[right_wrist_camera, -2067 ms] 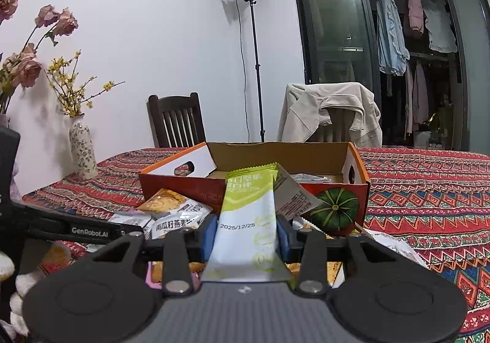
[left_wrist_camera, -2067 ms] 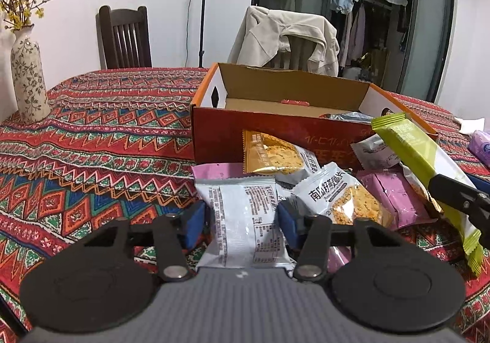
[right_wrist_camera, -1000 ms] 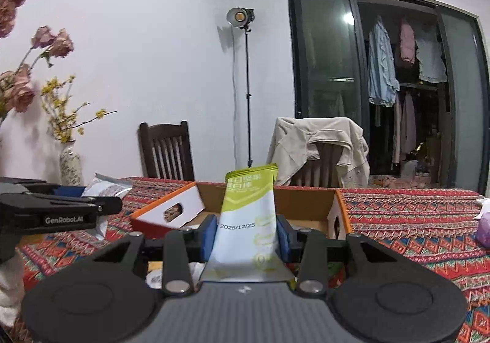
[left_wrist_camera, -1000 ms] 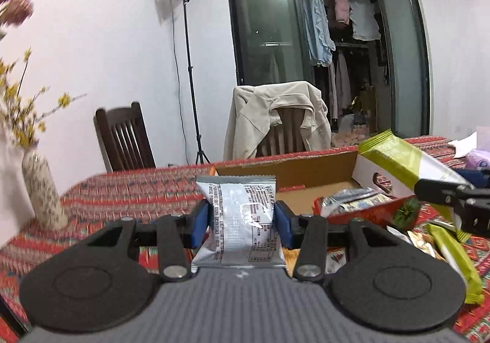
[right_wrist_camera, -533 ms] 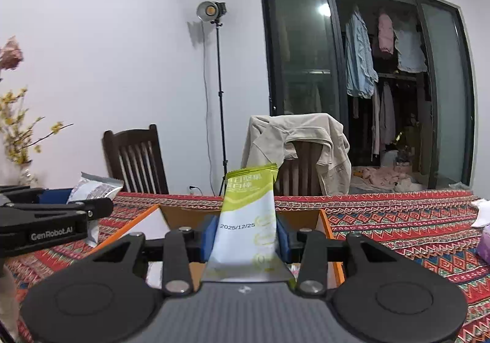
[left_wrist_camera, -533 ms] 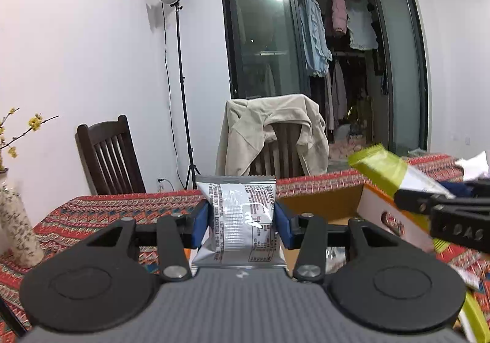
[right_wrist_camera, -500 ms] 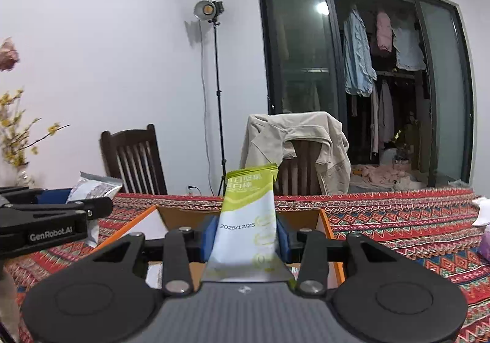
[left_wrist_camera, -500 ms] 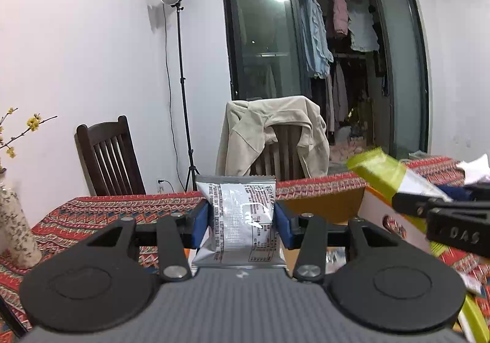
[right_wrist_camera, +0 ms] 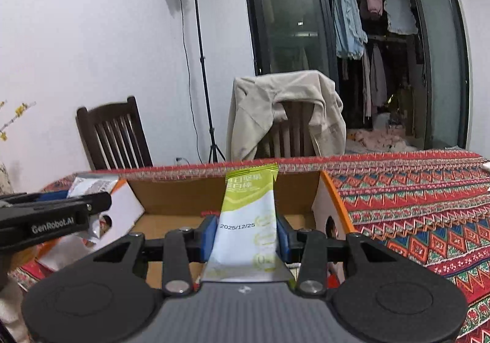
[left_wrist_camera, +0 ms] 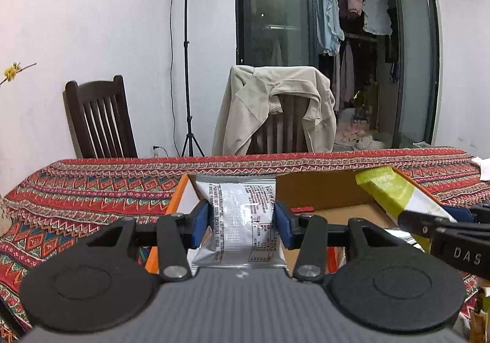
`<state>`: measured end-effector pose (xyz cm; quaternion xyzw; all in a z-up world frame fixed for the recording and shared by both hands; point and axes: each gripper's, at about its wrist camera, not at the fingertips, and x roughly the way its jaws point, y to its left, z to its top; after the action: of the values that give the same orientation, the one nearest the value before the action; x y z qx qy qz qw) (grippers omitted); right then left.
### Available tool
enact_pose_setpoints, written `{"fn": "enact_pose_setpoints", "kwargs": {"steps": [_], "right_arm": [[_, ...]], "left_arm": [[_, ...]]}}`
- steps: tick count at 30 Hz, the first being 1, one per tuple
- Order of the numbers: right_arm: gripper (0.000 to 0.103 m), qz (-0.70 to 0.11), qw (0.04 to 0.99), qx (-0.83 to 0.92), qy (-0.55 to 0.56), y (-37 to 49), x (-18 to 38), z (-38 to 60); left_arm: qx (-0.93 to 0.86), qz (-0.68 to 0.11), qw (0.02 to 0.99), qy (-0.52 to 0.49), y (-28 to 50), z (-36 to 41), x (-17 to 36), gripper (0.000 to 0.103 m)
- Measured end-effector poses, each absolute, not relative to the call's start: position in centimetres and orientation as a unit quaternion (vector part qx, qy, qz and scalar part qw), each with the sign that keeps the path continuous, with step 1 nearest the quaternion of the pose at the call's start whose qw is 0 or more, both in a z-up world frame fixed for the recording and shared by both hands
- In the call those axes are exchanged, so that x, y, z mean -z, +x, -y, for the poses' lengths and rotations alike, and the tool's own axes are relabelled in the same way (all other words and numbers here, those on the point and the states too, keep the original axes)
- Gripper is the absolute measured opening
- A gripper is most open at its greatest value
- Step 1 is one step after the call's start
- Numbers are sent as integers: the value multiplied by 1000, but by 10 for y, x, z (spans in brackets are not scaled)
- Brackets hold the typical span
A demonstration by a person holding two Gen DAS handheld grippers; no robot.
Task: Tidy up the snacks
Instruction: 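Lift both snacks over the orange box and open both tools to release them, then grasp the lime-green snack bar with the right tool while the left tool returns to the pile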
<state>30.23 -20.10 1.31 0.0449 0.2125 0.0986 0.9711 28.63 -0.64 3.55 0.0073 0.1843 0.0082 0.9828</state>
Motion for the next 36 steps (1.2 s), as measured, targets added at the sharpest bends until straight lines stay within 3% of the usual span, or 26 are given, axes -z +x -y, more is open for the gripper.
{"fn": "enact_pose_setpoints", "kwargs": {"steps": [3,6,7,10,14,15,24,36], "right_arm": [[41,-225,969,-96,39,304,-9,200],[41,-221,969,-100,39,302,-11,200],[45,-220,969,-103,38,301,-12,200],[75,-214,970,-107,39,296,-13,200],[101,-207,971,-111,41,291,-15,201],[103,-206,971,-112,42,289,-15,202],[103,-184,976,-109,46,272,-29,206],[103,-153,980,-122,27,201,-66,224]], "left_arm": [[-7,-186,983,4,284,4,-32,52],[-13,-181,983,6,283,4,-31,72],[-16,-178,984,7,281,5,-31,83],[-20,-165,986,1,275,4,-32,103],[-13,-153,988,-22,272,-3,-36,103],[-13,-150,988,-29,271,-5,-36,103],[-12,-108,993,-47,251,-11,-46,103],[-11,-112,993,-28,183,-15,-74,103]]}}
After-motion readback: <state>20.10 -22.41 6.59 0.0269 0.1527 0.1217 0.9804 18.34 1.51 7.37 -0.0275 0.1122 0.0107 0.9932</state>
